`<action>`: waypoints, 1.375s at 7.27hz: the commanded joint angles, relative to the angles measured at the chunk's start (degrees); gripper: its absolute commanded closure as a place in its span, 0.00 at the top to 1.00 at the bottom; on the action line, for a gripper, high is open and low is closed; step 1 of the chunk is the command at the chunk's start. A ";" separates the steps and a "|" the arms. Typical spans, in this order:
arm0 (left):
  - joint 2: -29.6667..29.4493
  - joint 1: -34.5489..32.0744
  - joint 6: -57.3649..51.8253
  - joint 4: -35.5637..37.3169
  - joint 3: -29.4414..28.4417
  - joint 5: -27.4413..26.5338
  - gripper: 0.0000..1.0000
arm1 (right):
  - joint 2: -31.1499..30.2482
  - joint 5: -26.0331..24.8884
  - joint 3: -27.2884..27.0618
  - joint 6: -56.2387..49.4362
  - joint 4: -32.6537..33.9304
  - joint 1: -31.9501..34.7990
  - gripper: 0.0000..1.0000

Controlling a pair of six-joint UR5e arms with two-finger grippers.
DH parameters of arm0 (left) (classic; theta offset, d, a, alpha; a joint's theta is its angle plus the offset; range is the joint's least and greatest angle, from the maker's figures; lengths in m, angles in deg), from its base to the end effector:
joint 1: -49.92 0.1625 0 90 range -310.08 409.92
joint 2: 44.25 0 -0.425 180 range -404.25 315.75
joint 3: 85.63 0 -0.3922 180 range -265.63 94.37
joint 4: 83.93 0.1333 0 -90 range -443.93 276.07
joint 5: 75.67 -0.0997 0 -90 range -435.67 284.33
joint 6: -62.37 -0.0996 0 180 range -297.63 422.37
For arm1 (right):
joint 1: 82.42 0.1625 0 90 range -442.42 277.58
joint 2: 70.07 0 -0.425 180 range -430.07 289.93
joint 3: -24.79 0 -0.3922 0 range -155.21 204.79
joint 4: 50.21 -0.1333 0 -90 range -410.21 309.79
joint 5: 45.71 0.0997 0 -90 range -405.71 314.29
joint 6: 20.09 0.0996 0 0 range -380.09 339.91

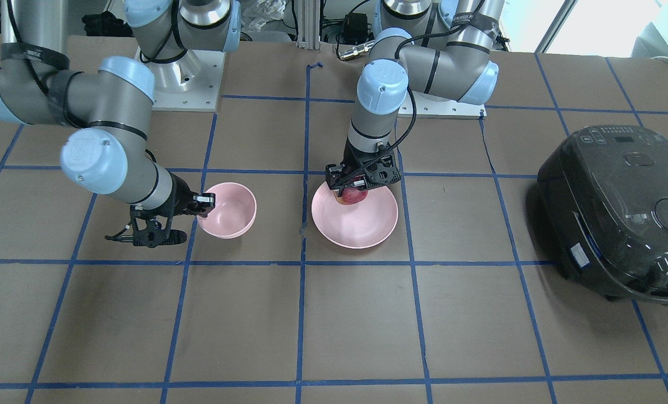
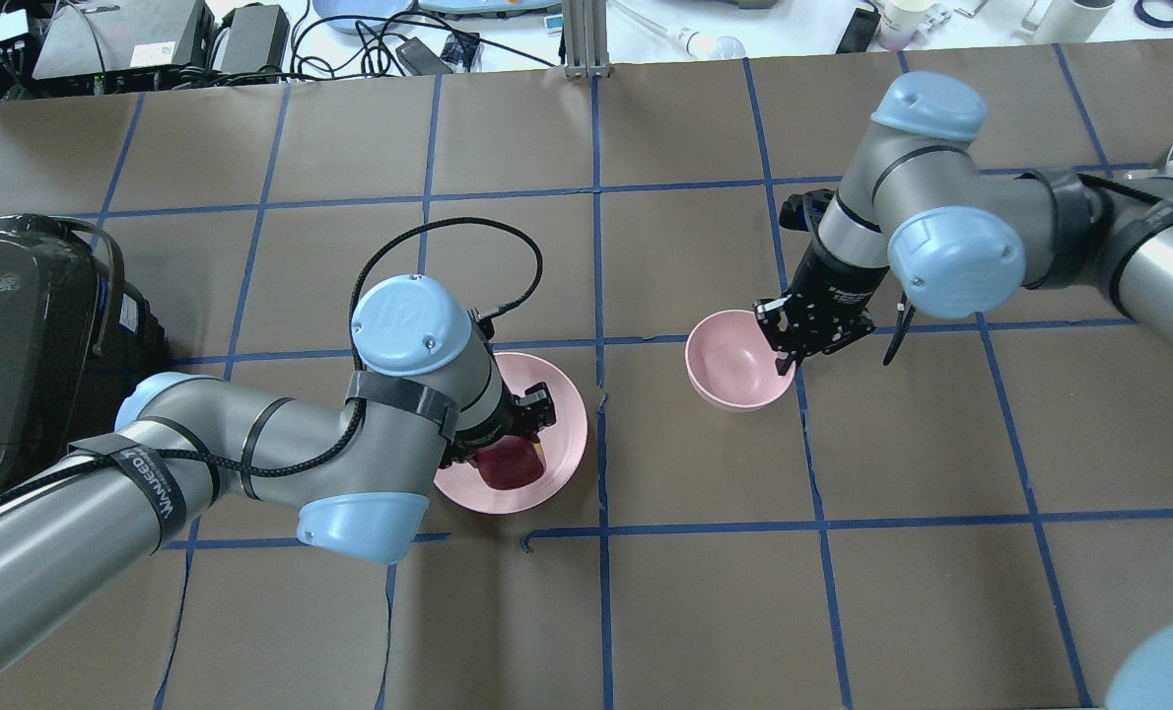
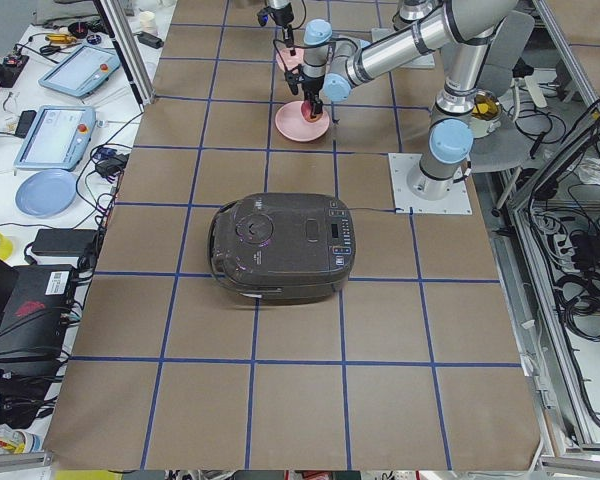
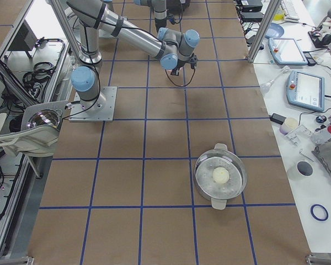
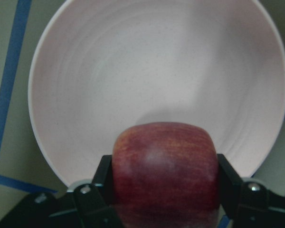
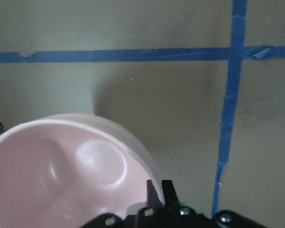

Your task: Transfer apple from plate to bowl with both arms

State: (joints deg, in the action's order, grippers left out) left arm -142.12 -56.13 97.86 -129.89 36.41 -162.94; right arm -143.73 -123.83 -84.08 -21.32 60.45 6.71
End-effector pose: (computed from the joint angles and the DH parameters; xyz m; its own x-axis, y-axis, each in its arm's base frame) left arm -0.2614 -0.4093 0.2398 -0.9409 -0.3289 0.0805 -0.3322 0.9427 -0.0311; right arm 0.1460 -0.5143 0.2248 -0.9778 0.0458 -0.2046 -0.0063 0.9690 0.2469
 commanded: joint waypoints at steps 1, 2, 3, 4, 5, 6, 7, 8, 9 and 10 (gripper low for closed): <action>0.39 0.05 -0.69 -3.84 -6.69 -0.19 0.23 | 1.24 1.05 -2.84 2.37 4.74 0.87 0.00; 0.48 0.23 -0.78 -8.39 -10.99 -0.28 0.23 | 1.15 1.05 -3.01 2.37 4.92 0.87 0.00; 0.13 0.14 -1.56 -15.05 -16.69 -0.28 0.25 | 1.06 0.96 -2.93 2.54 5.01 0.87 0.28; -1.18 0.14 -1.14 -20.60 -21.71 -0.28 0.25 | 0.45 0.17 -2.67 2.55 4.84 0.87 0.99; -1.88 0.05 0.52 -21.35 -23.32 -0.19 0.23 | -0.16 -0.01 -2.06 2.55 4.22 0.87 1.00; -2.59 -0.56 5.15 -21.36 -23.25 0.33 0.19 | -1.47 -0.27 -0.31 2.46 3.26 0.35 1.00; -3.12 -1.17 7.89 -21.27 -23.43 0.69 0.17 | -2.97 -3.06 3.10 2.37 -1.01 -0.18 1.00; -4.34 -3.53 15.23 -20.40 -23.43 0.95 0.14 | -2.98 -7.00 6.09 1.67 -3.14 -2.19 1.00; -6.53 -6.25 18.35 -19.17 -23.86 1.13 0.12 | -3.07 -7.21 6.47 1.06 -4.30 -5.86 1.00; -8.99 -8.71 24.21 -14.46 -23.95 1.30 0.12 | -3.76 -7.39 7.00 0.01 -4.74 -8.68 1.00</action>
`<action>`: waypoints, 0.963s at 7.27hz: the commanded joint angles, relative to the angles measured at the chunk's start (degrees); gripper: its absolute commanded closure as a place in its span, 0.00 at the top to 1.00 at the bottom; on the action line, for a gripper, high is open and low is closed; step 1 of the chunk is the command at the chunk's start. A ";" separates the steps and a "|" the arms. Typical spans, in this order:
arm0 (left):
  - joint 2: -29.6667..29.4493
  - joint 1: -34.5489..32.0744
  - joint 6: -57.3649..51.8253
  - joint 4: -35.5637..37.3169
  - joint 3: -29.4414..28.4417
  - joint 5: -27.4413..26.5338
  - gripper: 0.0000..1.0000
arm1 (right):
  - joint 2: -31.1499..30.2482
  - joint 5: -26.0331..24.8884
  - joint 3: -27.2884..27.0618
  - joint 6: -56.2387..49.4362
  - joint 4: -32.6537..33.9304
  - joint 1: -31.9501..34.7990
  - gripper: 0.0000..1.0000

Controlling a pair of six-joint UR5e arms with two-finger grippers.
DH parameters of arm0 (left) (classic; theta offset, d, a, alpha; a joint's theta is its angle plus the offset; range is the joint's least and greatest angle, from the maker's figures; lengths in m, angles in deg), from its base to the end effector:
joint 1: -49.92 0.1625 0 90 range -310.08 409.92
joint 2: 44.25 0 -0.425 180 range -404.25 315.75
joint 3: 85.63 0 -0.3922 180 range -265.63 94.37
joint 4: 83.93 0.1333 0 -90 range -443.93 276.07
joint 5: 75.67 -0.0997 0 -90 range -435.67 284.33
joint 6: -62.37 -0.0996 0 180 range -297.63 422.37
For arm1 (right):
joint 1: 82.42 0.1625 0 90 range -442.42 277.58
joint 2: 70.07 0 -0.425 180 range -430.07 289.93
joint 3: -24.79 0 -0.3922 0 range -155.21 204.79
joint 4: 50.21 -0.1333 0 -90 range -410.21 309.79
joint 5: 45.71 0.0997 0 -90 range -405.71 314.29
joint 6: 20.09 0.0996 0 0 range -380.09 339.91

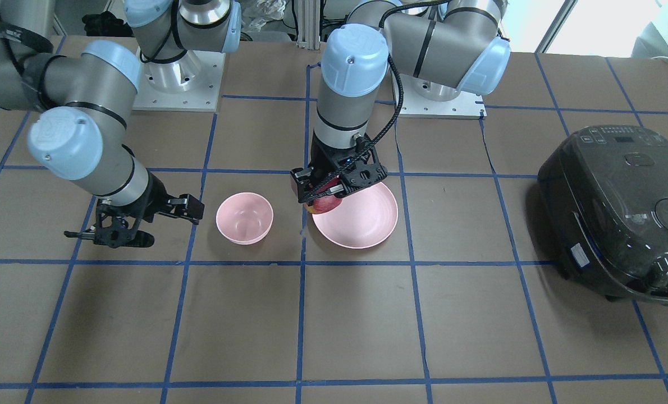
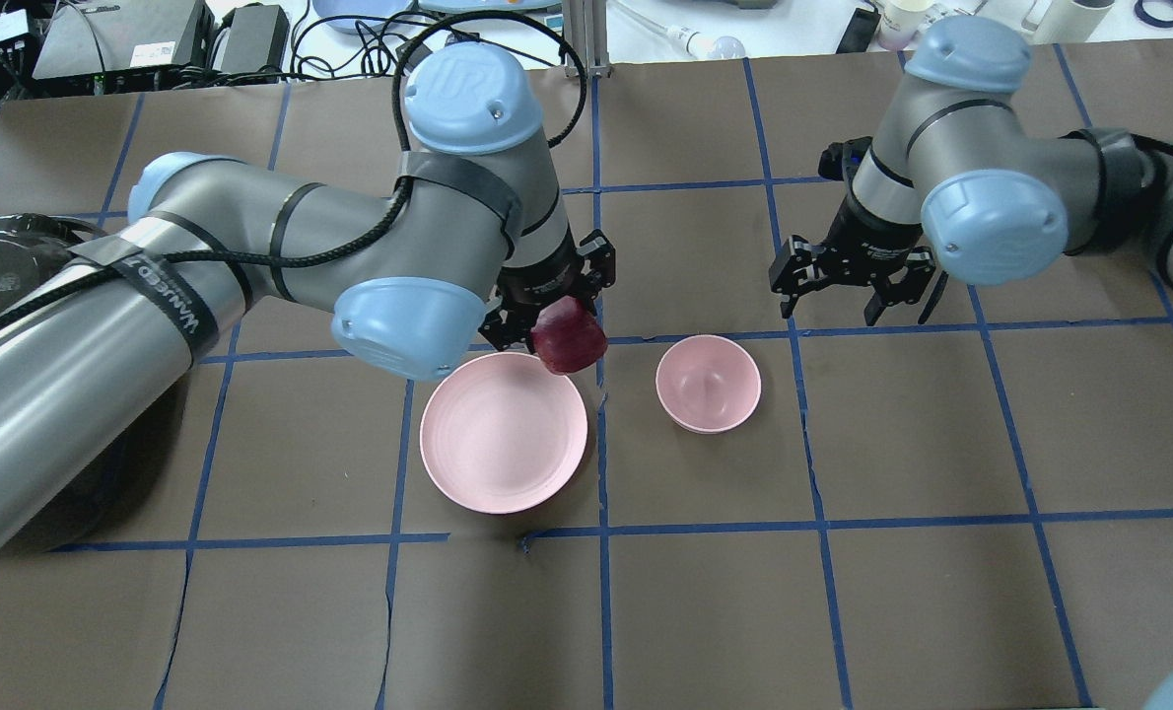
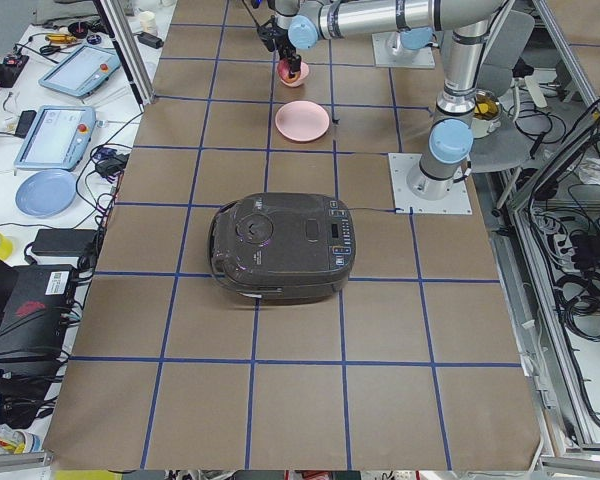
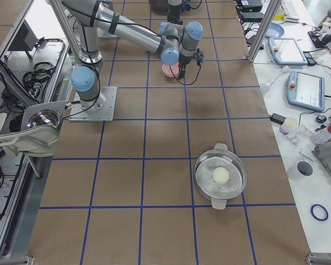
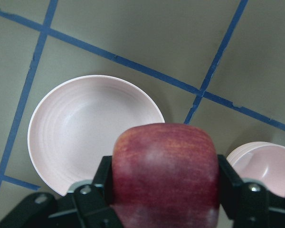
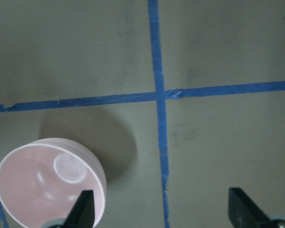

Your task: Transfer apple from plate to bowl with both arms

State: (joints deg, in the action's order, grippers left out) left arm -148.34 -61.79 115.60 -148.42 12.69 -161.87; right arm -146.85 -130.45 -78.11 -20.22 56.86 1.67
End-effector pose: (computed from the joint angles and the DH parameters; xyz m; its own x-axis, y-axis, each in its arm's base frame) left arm -0.3412 -0.4787 0.3314 -0.8500 -0.5202 0.0829 -0.5204 0.8537 0.0206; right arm 0.0869 -0.5440 0.2899 -0.9892 0.1146 -0.0909 0.0994 0.9826 0.1571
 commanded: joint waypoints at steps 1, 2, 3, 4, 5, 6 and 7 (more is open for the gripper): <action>-5.48 -5.95 9.32 7.07 -0.75 -0.46 0.10 | -3.00 -1.74 1.56 -1.19 -1.25 -4.28 1.00; -8.12 -7.81 12.65 7.19 -3.80 -0.64 0.08 | -5.02 -3.92 2.52 -1.19 -3.60 -4.37 1.00; -11.28 -9.66 14.08 6.50 -7.84 -0.81 0.09 | -5.91 -4.03 4.44 -1.19 -6.06 -4.46 1.00; -12.79 -11.15 14.09 6.49 -9.01 -1.68 0.09 | -5.92 -4.21 6.29 -1.19 -7.48 -4.63 1.00; -12.89 -11.95 13.92 6.31 -8.58 -1.78 0.10 | -6.01 -4.56 6.66 -1.11 -7.58 -4.72 1.00; -12.89 -11.96 13.92 6.31 -8.49 -1.69 0.10 | -6.01 -4.30 6.57 -1.11 -7.49 -4.64 1.00; -12.98 -11.96 13.92 6.23 -8.32 -1.69 0.10 | -6.01 -4.21 6.57 -1.02 -7.49 -4.64 1.00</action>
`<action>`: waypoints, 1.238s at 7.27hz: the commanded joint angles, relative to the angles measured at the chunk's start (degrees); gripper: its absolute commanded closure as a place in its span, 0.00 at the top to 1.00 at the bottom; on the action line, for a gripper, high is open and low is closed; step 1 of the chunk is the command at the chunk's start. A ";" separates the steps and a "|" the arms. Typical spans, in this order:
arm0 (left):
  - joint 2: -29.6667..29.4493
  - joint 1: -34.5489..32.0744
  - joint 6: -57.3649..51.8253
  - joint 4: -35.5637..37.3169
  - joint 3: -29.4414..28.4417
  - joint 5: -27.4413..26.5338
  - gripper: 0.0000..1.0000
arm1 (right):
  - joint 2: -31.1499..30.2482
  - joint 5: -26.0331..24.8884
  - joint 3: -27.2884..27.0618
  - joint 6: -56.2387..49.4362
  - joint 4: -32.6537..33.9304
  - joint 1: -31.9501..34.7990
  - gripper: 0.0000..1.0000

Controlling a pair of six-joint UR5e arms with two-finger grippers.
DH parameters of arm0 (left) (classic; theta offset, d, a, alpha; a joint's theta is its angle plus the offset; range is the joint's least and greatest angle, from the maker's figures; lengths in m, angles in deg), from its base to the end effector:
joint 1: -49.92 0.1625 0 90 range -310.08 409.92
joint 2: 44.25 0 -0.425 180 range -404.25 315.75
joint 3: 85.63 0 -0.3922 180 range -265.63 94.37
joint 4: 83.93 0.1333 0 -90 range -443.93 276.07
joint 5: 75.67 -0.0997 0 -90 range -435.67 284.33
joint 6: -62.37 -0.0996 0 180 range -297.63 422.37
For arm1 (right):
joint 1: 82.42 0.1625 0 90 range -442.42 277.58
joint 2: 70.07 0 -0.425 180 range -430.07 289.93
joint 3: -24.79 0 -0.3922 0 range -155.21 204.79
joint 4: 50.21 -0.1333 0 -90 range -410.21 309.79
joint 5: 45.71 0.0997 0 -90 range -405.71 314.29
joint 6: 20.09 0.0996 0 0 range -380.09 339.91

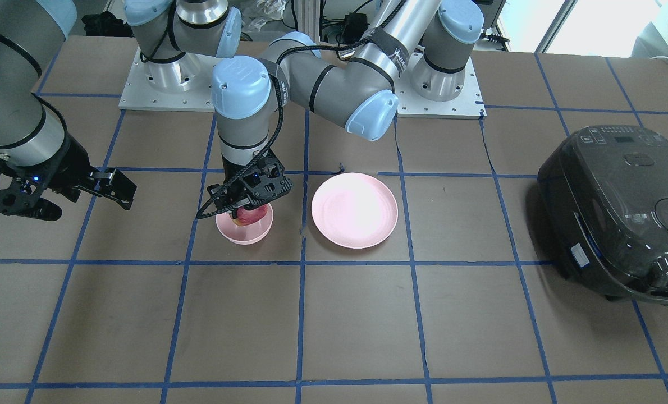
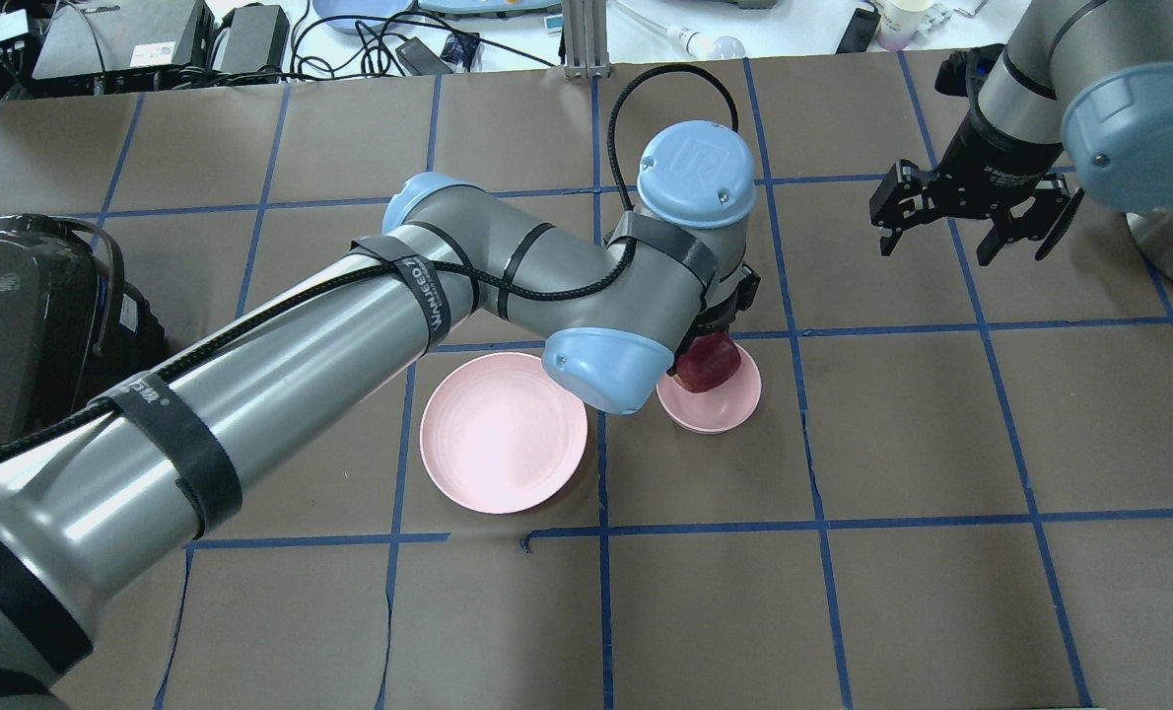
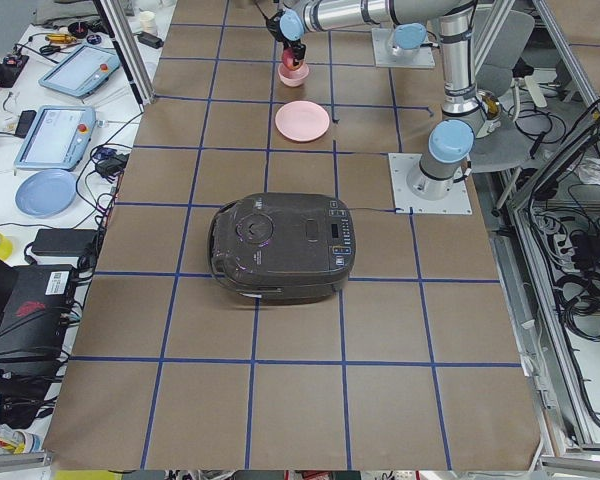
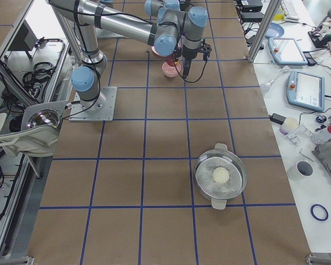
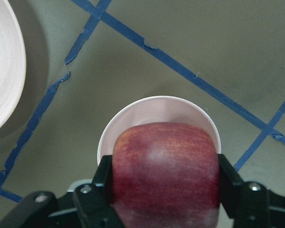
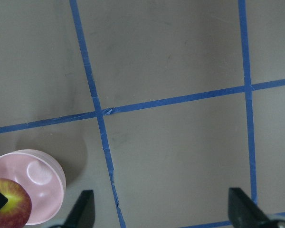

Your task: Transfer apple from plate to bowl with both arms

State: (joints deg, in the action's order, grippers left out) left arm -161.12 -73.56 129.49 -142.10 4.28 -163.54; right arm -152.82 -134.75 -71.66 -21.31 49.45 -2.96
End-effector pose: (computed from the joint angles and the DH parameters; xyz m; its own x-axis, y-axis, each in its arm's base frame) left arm -0.4730 -0.4668 0.2745 -0.8296 -0.5501 0.0955 -0.5526 0.8334 -0.0001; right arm 0.0363 -0.5429 0.3849 -0.9864 0.1631 -0.0182 0.1615 0.9844 0.0701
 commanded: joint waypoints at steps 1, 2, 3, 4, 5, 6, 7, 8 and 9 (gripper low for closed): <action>-0.55 -0.19 0.02 0.17 0.44 -0.02 0.14 | -0.04 -0.08 0.20 0.08 -0.08 0.00 1.00; -1.25 -0.19 0.02 0.43 0.45 0.06 0.16 | -0.13 -0.25 0.38 0.17 -0.17 0.00 1.00; -1.95 -0.19 0.02 0.61 0.45 0.06 0.17 | -0.13 -0.34 0.55 0.17 -0.26 0.00 1.00; -2.04 -0.19 0.02 0.78 0.36 0.06 0.18 | -0.13 -0.43 0.73 0.17 -0.35 0.00 1.00; -2.05 -0.19 -0.07 0.79 0.36 -0.02 0.30 | -0.30 -0.43 0.73 0.17 -0.52 0.00 1.00; -2.05 -0.19 -0.07 0.87 0.36 -0.02 0.99 | -0.56 -0.43 0.73 0.17 -0.43 0.00 1.00; -1.87 -0.19 0.02 0.79 0.36 0.24 1.00 | -0.57 -0.52 1.08 0.17 -0.43 0.00 1.00; -1.78 -0.19 0.02 0.79 0.36 0.24 1.00 | -0.57 -0.52 1.35 0.17 -0.52 0.00 1.00; -1.52 -0.19 0.11 0.79 0.27 0.33 1.00 | -0.65 -1.56 1.87 0.34 -0.61 0.00 1.00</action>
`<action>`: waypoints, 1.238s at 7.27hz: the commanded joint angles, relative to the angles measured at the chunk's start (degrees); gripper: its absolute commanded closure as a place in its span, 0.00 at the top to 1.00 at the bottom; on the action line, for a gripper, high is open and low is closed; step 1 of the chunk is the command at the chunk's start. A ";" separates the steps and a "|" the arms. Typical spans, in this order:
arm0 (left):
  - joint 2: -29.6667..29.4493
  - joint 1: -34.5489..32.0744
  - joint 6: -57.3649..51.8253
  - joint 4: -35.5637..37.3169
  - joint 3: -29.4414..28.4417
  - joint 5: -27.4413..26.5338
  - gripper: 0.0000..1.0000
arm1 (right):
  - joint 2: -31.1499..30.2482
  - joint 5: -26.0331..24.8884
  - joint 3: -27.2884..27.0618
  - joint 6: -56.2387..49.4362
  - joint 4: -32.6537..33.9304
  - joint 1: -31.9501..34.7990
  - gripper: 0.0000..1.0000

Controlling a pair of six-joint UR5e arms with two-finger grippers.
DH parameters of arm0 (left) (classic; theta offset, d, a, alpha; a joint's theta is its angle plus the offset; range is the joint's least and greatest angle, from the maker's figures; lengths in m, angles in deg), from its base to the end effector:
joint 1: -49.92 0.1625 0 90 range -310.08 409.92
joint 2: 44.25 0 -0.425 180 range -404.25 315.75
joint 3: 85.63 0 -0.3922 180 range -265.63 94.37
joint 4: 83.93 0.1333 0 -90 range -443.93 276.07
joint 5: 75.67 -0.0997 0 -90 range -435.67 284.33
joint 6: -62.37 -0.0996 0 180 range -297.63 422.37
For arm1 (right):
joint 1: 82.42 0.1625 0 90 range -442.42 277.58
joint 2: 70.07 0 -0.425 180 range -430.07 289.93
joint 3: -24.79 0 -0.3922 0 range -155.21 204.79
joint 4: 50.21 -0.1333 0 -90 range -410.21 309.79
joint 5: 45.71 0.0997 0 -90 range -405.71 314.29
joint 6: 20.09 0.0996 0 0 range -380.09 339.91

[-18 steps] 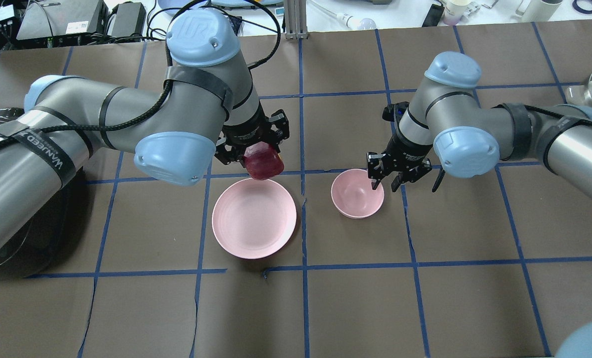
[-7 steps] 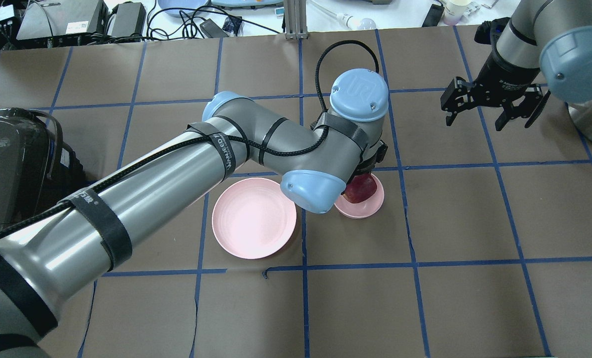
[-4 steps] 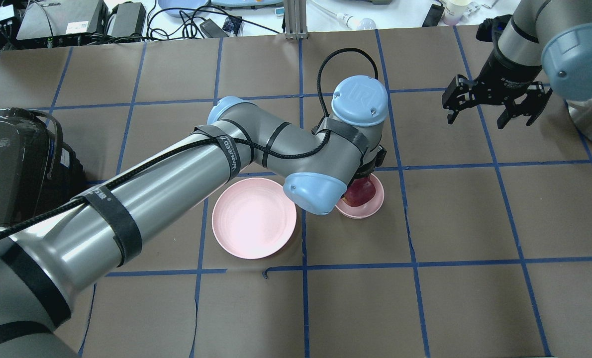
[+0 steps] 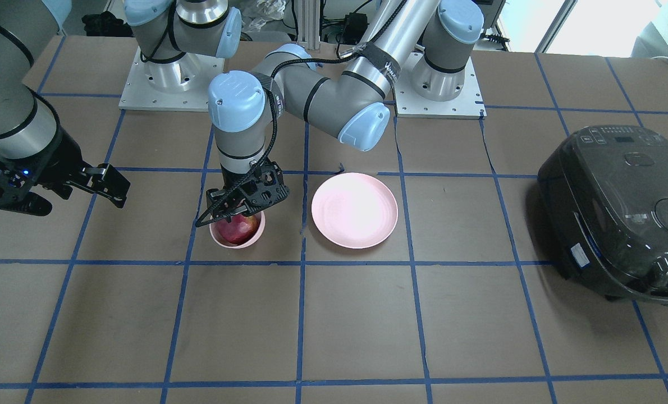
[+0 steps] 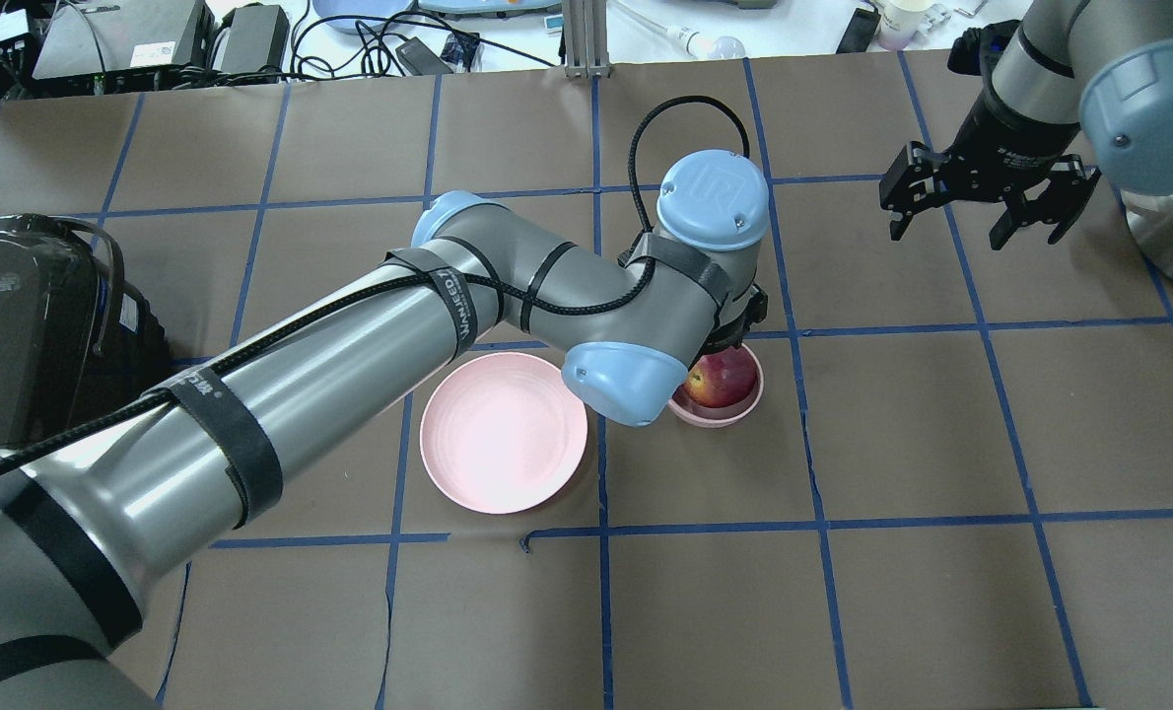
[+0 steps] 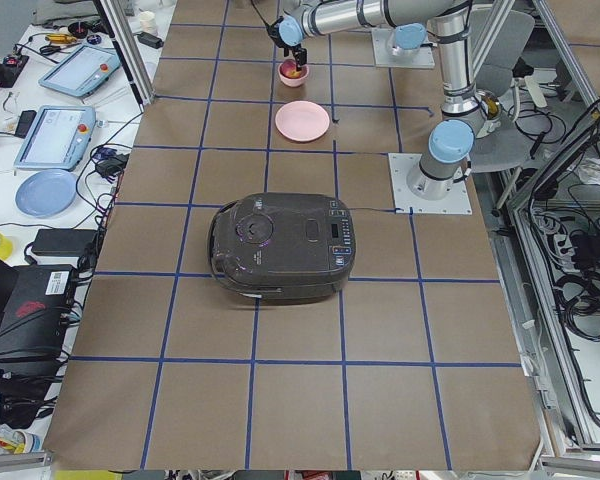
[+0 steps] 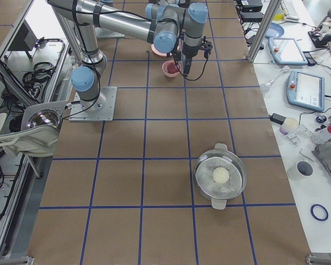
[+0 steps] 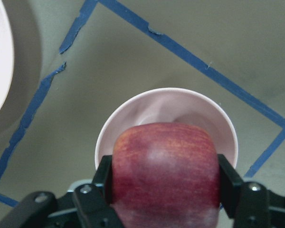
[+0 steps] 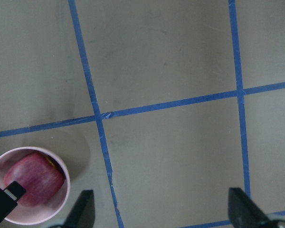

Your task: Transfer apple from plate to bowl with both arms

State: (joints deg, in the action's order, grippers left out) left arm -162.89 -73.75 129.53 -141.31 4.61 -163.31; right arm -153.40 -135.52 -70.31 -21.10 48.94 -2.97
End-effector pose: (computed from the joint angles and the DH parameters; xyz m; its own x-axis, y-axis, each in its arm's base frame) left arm -0.4764 -0.4674 0.2533 -0.8320 -0.5495 0.0761 -0.5502 0.8349 0.0125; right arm 0.0346 -0.5439 0.4006 -0.9861 0.1659 -0.0041 0.1655 0.9851 0.0456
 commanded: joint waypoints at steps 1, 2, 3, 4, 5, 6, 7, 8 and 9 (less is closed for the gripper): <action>0.25 0.00 -0.01 -0.01 -0.06 0.10 1.00 | -0.17 -1.76 1.14 0.13 -0.53 0.17 1.00; 0.33 0.00 0.08 -0.01 -0.06 0.10 1.00 | -1.13 -1.59 2.19 0.65 -1.67 0.35 1.00; 0.51 0.00 0.08 -0.01 -0.06 0.10 1.00 | -2.53 -0.98 2.55 1.44 -2.81 0.53 1.00; 0.60 0.00 0.08 -0.01 -0.41 0.36 1.00 | -4.02 -0.80 2.64 1.88 -3.86 0.62 1.00; 1.03 0.09 -0.62 -0.01 -0.50 0.27 1.00 | -5.25 -0.71 2.55 2.67 -4.83 1.57 1.00; 1.73 0.87 -4.80 0.08 -0.67 0.62 1.00 | -6.75 -0.80 2.55 6.86 -4.93 4.37 1.00; 3.74 4.27 -12.85 -0.79 -0.59 3.76 1.00 | -7.46 -0.80 2.55 9.68 -5.02 7.18 1.00; 6.55 7.26 -20.15 -2.28 0.28 7.79 1.00 | -7.64 -0.80 2.55 10.23 -5.02 8.34 1.00; 9.71 9.99 -28.58 -7.86 0.21 7.74 1.00 | -8.34 -0.71 2.46 10.24 -5.10 8.61 1.00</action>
State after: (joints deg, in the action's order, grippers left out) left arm -156.83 -67.27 110.96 -144.26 4.58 -157.23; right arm -160.98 -136.30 -67.77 -11.54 43.93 4.61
